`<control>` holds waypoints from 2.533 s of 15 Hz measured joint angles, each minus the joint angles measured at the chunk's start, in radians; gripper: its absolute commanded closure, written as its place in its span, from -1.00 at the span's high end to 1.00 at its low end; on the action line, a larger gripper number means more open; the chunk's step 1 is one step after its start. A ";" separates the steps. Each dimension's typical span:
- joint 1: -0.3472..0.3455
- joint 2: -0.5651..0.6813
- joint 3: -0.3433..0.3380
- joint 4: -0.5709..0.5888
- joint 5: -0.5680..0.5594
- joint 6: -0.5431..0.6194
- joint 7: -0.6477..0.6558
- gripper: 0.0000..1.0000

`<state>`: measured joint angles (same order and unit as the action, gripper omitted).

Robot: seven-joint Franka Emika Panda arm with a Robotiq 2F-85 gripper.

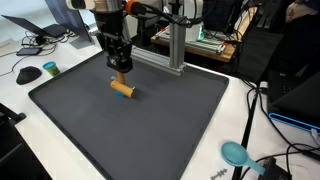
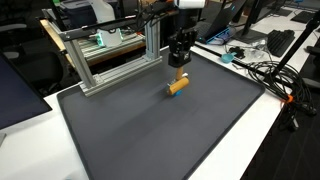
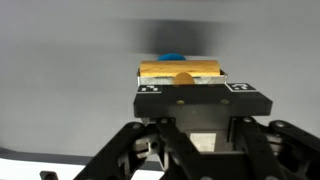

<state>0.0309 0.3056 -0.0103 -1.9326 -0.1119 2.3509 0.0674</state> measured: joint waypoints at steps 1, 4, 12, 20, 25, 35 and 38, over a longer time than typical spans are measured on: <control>0.000 -0.007 0.003 -0.006 0.006 -0.001 -0.007 -0.57; -0.003 -0.009 0.015 -0.009 0.048 -0.001 -0.042 -0.57; -0.023 0.035 0.015 0.002 0.121 -0.011 -0.076 -0.57; -0.010 0.066 -0.006 0.035 0.094 0.002 0.029 -0.57; 0.007 0.081 -0.037 0.053 0.022 0.010 0.127 -0.57; 0.041 0.089 -0.057 0.053 -0.048 0.020 0.198 -0.57; 0.057 0.089 -0.057 0.050 -0.087 0.019 0.199 -0.57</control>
<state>0.0883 0.3947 -0.0669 -1.8829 -0.1987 2.3704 0.2667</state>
